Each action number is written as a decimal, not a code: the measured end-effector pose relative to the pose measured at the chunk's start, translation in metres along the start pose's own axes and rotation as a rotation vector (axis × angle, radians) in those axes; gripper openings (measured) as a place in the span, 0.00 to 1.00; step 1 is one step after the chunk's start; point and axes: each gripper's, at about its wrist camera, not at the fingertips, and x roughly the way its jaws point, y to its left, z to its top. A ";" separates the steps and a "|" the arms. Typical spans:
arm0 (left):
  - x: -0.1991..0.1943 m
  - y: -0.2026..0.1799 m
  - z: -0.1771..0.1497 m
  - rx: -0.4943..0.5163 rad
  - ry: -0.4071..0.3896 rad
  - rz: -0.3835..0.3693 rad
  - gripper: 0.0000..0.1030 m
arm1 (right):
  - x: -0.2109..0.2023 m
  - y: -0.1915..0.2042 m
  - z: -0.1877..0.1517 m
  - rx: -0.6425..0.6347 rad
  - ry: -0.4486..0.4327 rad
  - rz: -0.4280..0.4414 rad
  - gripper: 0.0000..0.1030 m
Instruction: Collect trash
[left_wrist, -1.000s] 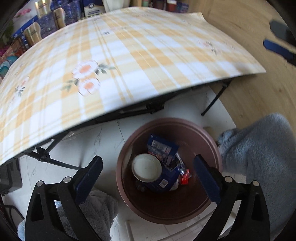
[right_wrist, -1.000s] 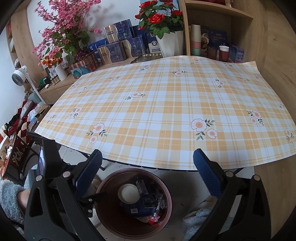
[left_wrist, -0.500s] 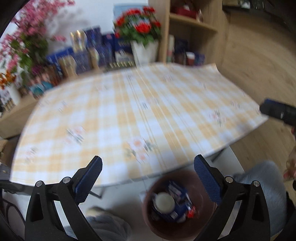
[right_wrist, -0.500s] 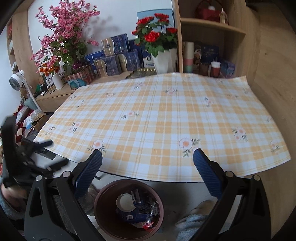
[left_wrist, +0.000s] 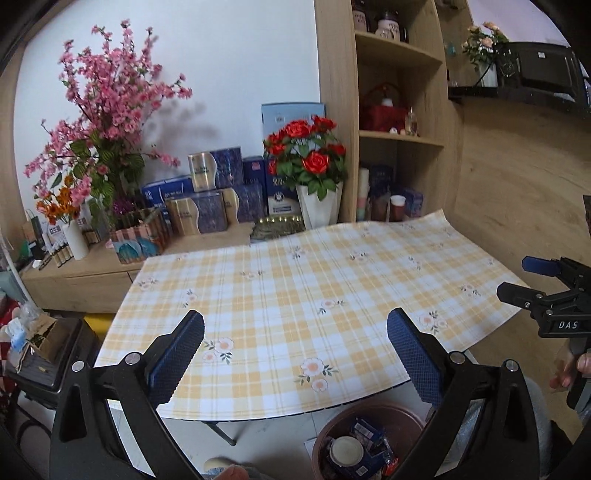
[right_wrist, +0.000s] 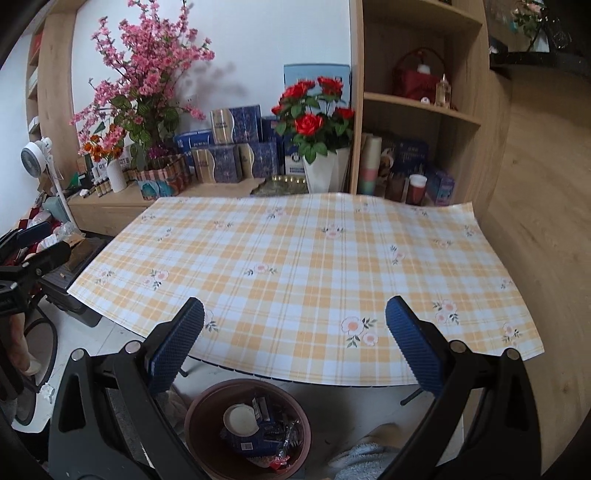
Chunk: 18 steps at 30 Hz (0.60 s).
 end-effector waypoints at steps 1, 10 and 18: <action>-0.005 0.000 0.001 0.000 -0.011 0.000 0.94 | -0.004 0.000 0.001 0.002 -0.007 0.001 0.94; -0.037 -0.010 0.008 0.025 -0.096 0.047 0.94 | -0.021 -0.001 0.005 0.005 -0.037 -0.005 0.94; -0.041 -0.011 0.005 0.016 -0.094 0.062 0.94 | -0.025 0.000 0.004 0.007 -0.046 -0.003 0.94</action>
